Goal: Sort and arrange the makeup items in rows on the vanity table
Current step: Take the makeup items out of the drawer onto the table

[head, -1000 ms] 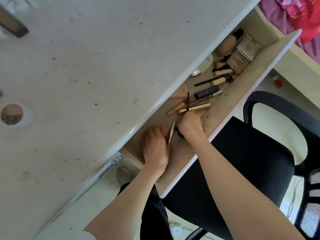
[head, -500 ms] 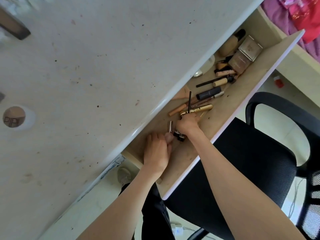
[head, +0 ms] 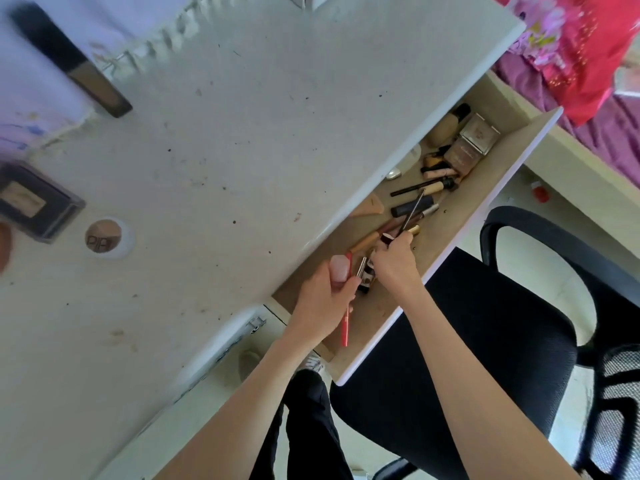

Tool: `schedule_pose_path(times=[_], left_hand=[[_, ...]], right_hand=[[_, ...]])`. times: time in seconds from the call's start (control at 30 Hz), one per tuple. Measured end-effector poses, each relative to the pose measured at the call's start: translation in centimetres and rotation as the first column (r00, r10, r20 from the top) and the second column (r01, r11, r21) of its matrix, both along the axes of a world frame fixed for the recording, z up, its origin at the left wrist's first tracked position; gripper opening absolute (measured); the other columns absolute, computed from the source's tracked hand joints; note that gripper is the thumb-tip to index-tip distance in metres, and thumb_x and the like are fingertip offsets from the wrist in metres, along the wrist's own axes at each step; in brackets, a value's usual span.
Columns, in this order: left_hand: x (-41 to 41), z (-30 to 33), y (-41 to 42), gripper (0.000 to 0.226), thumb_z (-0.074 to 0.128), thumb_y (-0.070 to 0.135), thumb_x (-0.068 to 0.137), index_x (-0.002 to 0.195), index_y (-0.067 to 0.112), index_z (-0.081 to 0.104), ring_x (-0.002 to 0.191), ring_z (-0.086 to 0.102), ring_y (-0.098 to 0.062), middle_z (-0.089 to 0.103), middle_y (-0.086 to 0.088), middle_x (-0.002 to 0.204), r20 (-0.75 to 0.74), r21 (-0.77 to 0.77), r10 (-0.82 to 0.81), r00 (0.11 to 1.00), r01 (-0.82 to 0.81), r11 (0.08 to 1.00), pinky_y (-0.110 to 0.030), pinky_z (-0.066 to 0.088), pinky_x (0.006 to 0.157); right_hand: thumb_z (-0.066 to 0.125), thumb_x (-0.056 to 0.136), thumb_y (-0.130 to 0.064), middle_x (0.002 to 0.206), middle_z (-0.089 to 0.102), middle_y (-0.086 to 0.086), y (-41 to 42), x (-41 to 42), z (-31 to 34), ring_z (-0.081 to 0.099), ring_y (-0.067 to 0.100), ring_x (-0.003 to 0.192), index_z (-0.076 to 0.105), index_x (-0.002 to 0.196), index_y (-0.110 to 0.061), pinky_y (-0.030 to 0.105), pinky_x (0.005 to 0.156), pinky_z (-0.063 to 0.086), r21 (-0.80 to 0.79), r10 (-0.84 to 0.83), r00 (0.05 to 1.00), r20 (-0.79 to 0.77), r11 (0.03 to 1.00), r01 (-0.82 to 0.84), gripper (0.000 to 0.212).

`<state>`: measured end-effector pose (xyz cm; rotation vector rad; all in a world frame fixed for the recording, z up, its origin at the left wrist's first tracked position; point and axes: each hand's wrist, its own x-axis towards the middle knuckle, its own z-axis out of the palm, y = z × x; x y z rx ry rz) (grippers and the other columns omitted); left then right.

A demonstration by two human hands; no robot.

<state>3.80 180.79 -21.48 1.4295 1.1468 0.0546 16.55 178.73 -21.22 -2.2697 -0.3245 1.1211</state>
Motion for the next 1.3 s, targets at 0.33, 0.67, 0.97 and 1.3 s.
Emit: schedule_pose_path(times=[0.33,0.67,0.97,1.3], left_hand=[[-3.4,7.5,5.7,0.011,0.056,0.009,0.090,0.095,0.006,0.047,0.058,0.054,-0.017,0.051,-0.007,0.072,0.214,-0.306,0.432,0.876,-0.360,0.881,-0.035,0.055,0.069],[-2.8,8.3,15.0,0.027,0.051,-0.011,0.084,0.109,0.000,0.047,0.068,0.054,-0.020,0.048,-0.009,0.080,0.132,-0.247,0.414,0.901,-0.374,0.894,-0.040,0.057,0.076],[4.2,5.9,20.6,0.016,0.056,0.008,0.083,0.098,0.009,0.058,0.071,0.053,-0.021,0.058,-0.005,0.089,-0.080,0.390,0.130,0.988,-0.089,0.916,-0.010,0.040,0.051],[14.4,5.0,29.0,0.021,0.053,0.021,0.089,0.101,0.007,0.063,0.079,0.052,-0.020,0.063,-0.007,0.094,-0.102,0.490,0.133,0.986,-0.066,0.869,-0.021,0.035,0.061]], right_hand=[[0.030,0.102,-0.017,0.103,0.052,-0.001,3.7,-2.7,5.9,0.049,0.004,0.081,0.036,0.132,-0.007,0.009,0.061,0.037,0.217,0.208,0.951,0.229,0.941,-0.259,0.033],[0.034,0.094,0.000,0.124,0.045,0.019,12.3,-2.6,5.8,0.050,0.030,0.105,0.041,0.130,0.002,0.027,0.079,0.038,-0.015,0.434,0.817,0.379,0.886,-0.464,0.036],[0.034,0.096,-0.010,0.128,0.049,0.019,18.1,3.7,5.8,0.046,0.033,0.117,0.043,0.127,0.002,0.036,0.095,0.038,-0.012,0.204,0.931,0.302,0.978,-0.211,0.034],[0.032,0.096,-0.007,0.116,0.052,0.020,25.0,9.8,5.7,0.048,0.031,0.102,0.054,0.106,0.002,0.029,0.077,0.034,0.122,0.084,0.948,0.305,0.984,-0.127,0.026]])
